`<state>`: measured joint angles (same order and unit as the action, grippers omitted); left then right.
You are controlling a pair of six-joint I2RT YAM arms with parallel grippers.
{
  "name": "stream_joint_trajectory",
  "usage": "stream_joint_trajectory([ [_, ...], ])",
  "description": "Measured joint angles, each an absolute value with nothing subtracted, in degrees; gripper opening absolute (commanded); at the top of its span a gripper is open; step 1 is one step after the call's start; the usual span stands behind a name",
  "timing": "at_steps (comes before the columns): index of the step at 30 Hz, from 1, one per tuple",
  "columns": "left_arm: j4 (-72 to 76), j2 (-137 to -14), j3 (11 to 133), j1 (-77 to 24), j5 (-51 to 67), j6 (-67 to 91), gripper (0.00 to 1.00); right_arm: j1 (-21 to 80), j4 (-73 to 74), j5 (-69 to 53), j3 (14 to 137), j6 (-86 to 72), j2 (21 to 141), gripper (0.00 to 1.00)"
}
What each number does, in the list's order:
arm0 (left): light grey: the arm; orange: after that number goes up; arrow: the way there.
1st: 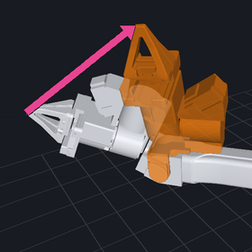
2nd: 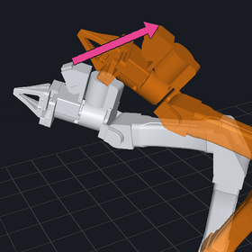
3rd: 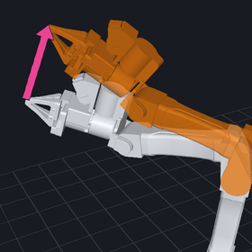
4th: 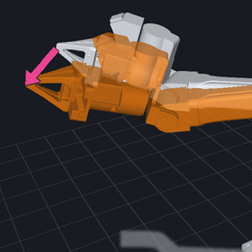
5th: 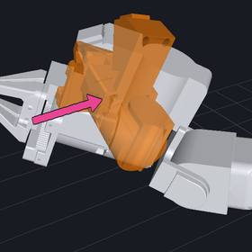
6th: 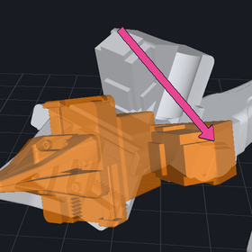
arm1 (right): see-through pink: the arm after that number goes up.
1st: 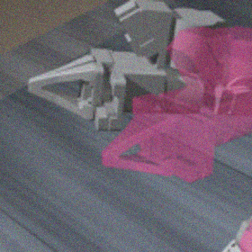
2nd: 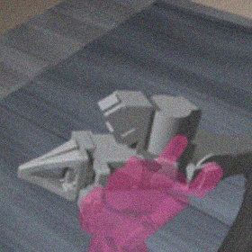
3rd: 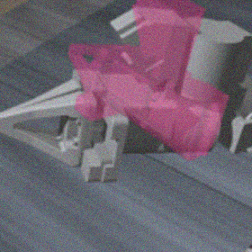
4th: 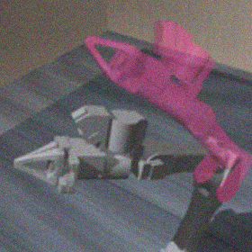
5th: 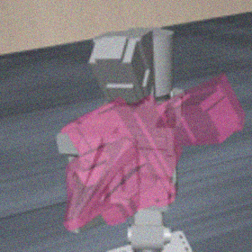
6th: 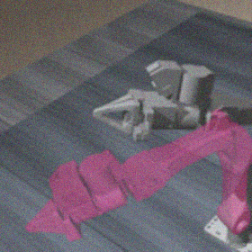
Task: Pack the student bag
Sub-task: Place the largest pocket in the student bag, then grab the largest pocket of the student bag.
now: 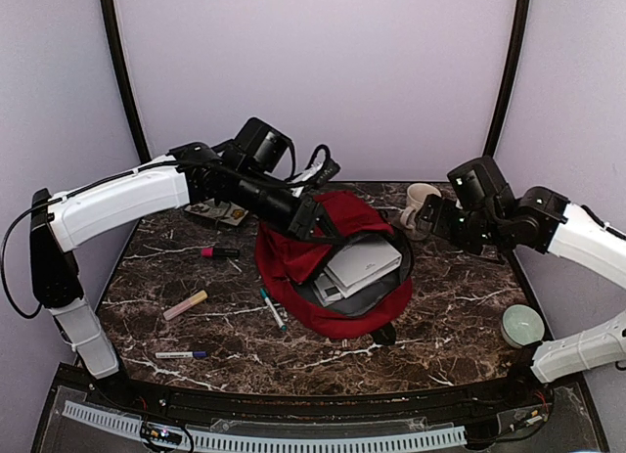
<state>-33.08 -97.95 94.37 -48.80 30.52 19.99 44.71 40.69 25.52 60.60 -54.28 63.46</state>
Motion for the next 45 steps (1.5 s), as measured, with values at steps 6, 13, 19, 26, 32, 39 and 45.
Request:
stream_joint_trajectory([
  [6, -44.1, -101.2, 100.8, -54.0, 35.2, 9.3, 0.8, 39.8, 39.9, 23.2, 69.0, -45.8, 71.3, 0.97],
  [13, -48.5, -99.2, 102.0, -53.3, 31.1, 6.2, 0.84, 34.0, 38.6, 16.7, 78.2, -38.0, 81.6, 0.92],
  [19, -47.3, -95.0, 101.4, -49.9, 19.0, 10.3, 0.81, 28.2, 36.6, 4.7, 81.5, -35.0, 88.5, 0.75],
  [26, -46.9, -92.6, 99.7, -46.8, 12.5, 14.4, 0.73, 25.8, 39.4, -3.6, 91.9, -31.3, 100.8, 0.66],
  [32, -47.9, -92.7, 89.7, -42.9, 10.5, 18.1, 0.78, 25.9, 42.1, -7.6, 92.2, -28.7, 102.4, 0.65],
  [39, -49.4, -96.1, 83.9, -37.4, 11.4, 22.0, 0.75, 26.2, 42.2, -11.2, 85.7, -29.2, 99.3, 0.65],
  [45, -47.6, -100.6, 83.9, -36.9, 11.7, 32.7, 0.68, 26.6, 42.3, -11.7, 81.9, -30.3, 95.5, 0.66],
])
